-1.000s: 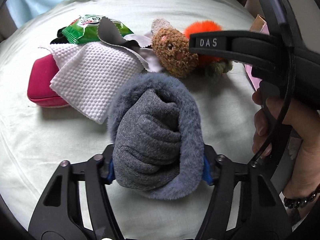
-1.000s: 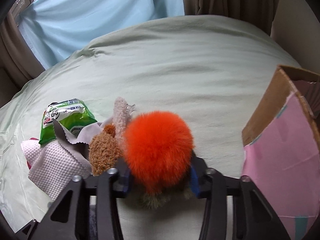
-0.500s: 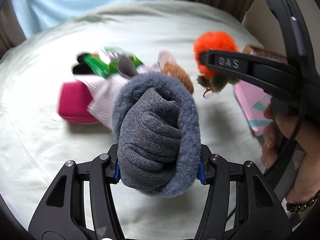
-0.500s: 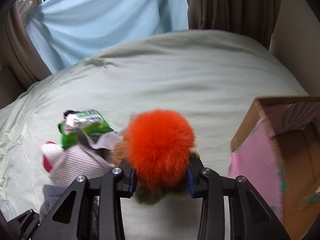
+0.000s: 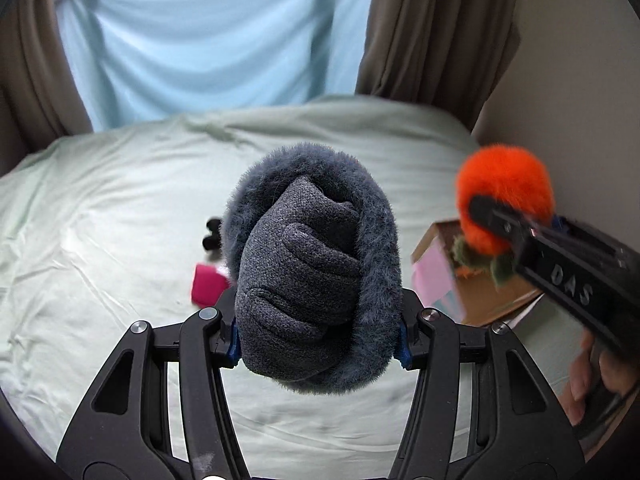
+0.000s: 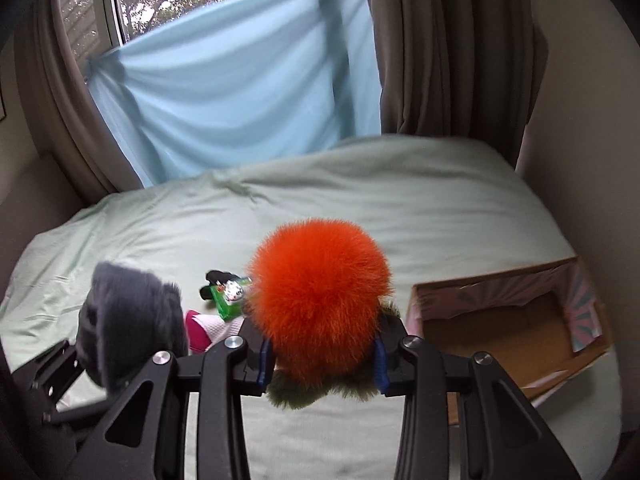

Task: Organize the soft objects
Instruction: 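Carry the grey sock and orange pompom with both tools over the cardboard box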

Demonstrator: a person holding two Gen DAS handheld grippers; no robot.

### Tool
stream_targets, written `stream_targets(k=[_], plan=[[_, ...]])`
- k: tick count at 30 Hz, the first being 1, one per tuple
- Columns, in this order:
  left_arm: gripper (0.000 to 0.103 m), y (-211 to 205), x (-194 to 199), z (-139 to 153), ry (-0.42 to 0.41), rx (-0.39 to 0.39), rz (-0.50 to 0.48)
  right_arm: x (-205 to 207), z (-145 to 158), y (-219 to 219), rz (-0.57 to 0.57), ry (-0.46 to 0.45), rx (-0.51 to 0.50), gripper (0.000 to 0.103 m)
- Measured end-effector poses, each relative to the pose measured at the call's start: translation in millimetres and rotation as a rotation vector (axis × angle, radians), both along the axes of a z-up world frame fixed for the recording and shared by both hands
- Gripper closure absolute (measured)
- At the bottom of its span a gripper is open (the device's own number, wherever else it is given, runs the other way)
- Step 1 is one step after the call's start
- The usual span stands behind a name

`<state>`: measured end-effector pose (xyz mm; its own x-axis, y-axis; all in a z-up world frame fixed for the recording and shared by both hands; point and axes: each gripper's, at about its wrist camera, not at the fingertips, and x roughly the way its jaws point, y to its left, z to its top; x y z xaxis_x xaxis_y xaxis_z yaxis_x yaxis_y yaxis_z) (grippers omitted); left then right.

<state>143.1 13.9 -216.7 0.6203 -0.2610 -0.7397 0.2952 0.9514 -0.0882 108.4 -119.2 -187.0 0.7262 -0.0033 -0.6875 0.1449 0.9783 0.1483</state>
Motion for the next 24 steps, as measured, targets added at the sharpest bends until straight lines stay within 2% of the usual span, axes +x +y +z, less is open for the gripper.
stream_targets(k=[7, 11, 17, 24], plan=[[0.052, -52.6, -25.7, 54.8, 0.003, -0.02, -0.014, -38.9, 46.7, -48.7, -0.002, -0.003, -0.002, 0.068], [0.052, -98.3, -33.3, 65.0, 0.016, -0.025, -0.015, -54.1, 61.8, -87.9, 0.002, 0.015, -0.01, 0.068], [0.052, -175.2, -24.6, 47.1, 0.063, -0.013, -0.023, -71.4, 62.7, -163.0, -0.02, 0.06, -0.022, 0.068], [0.052, -253.2, -4.2, -5.3, 0.186, 0.018, -0.044, -59.0, 21.2, -238.2, -0.025, 0.156, -0.007, 0.068]])
